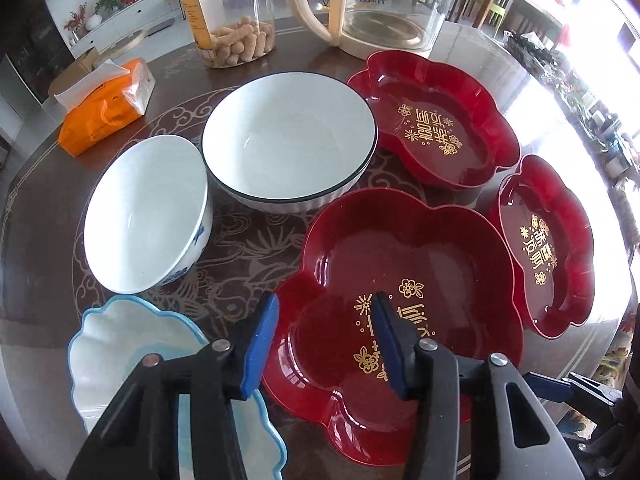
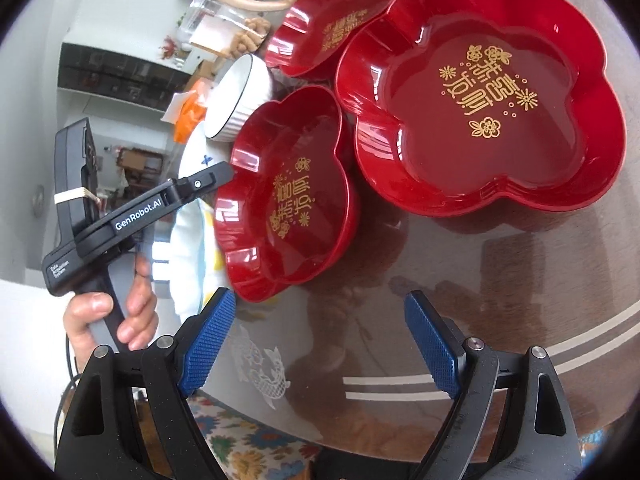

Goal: Organize plates and bowls
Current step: 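Reach the right gripper to a red flower plate and grasp its rim, then lift the red plate with the right gripper and lower it nearer the white bowls, then open the right gripper and withdraw it from the placed plate, then grasp the rim of the larger red flower plate with the right gripper, then carry the red plate with the right gripper and lower it onto the first plate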

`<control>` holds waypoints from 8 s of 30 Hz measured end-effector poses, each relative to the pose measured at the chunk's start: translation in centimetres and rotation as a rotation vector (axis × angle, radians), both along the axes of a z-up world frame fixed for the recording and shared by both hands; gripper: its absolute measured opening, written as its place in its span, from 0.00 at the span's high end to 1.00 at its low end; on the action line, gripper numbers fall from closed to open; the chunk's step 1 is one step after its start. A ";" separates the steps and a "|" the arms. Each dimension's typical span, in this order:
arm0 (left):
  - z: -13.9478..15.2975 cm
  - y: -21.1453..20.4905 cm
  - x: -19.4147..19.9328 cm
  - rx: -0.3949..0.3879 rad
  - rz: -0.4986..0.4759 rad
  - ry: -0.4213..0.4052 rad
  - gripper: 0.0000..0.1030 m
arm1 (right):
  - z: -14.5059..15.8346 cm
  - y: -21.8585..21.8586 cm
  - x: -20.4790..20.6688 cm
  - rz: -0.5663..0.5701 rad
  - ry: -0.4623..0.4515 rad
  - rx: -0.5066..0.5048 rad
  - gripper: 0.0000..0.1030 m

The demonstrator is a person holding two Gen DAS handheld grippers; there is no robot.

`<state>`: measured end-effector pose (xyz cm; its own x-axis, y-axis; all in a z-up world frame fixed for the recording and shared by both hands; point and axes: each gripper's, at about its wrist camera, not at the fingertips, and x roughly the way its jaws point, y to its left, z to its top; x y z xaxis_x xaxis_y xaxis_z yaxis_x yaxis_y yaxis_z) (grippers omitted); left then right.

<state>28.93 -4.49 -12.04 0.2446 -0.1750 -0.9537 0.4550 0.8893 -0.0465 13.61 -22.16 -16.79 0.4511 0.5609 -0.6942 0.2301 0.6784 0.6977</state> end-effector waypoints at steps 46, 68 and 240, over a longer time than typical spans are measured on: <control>-0.9 2.0 -19.9 -0.116 0.119 0.012 0.80 | 1.4 -2.8 -5.2 0.169 -0.048 -0.304 0.77; -1.0 -2.1 -19.9 -0.201 0.195 -0.070 0.80 | 1.2 -8.6 -3.9 0.100 -0.085 -0.380 0.76; 4.7 -2.6 -20.6 -0.197 0.195 -0.110 0.83 | 10.9 -5.4 -3.8 0.269 -0.294 -0.438 0.89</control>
